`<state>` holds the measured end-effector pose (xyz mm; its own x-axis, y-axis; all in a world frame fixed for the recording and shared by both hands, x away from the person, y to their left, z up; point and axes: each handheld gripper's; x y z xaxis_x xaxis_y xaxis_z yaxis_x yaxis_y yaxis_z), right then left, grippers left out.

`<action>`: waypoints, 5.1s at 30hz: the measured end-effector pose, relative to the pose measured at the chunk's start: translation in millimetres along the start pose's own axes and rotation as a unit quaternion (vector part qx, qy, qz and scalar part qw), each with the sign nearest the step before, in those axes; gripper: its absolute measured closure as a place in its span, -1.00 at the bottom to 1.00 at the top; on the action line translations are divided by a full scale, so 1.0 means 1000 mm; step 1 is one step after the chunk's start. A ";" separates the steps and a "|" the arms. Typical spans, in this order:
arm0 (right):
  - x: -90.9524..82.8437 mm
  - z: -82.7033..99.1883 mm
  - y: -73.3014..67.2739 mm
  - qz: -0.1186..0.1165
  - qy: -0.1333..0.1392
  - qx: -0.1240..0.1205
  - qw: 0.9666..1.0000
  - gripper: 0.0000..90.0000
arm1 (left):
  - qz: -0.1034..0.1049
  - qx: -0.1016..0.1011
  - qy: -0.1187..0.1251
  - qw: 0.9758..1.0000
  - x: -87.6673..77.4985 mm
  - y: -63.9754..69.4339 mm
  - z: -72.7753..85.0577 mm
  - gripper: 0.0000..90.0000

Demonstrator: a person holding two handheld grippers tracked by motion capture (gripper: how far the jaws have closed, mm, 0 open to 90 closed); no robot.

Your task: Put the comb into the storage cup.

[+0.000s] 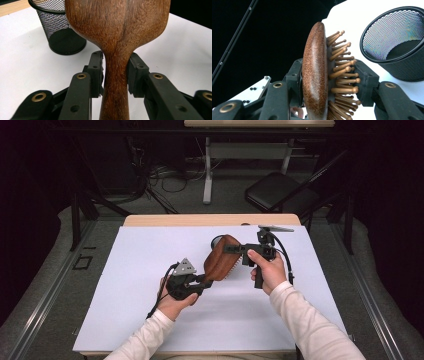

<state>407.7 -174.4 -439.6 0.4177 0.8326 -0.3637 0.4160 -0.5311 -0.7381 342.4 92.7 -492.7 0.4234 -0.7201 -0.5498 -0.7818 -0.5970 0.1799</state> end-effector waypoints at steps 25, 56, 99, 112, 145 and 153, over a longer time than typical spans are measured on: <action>-0.003 -0.003 0.005 0.016 0.002 0.000 1.000 0.10 | -0.009 -0.010 0.008 1.000 0.000 -0.002 0.001 0.05; -0.022 -0.015 0.014 0.056 0.026 -0.008 0.998 0.10 | -0.018 -0.018 -0.001 1.000 -0.004 -0.019 0.000 -0.27; -0.063 -0.065 0.001 0.097 0.088 -0.019 0.991 0.10 | -0.063 -0.044 0.047 0.996 -0.027 -0.041 0.000 -0.64; -0.074 -0.083 -0.007 0.110 0.107 -0.020 0.988 0.10 | -0.065 -0.044 0.042 0.996 -0.027 -0.041 0.000 -0.64; -0.079 -0.120 -0.010 0.174 0.169 -0.007 0.970 0.09 | -0.068 -0.050 0.038 0.996 -0.028 -0.044 0.001 -0.64; -0.074 -0.125 -0.013 0.191 0.174 -0.010 0.966 0.09 | -0.067 -0.051 0.037 0.996 -0.027 -0.044 0.001 -0.64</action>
<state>472.5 -248.4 -332.4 0.7886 0.4743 -0.3913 0.1920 -0.7946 -0.5760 364.4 139.1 -486.7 0.5570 -0.6532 -0.5130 -0.6672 -0.7197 0.1920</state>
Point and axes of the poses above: each handheld gripper's, and its own axes: x roughly forward along the jaws, z roughly out of its underside, y roughly to its right, and after that the axes turned 3 degrees about -x, right-handed
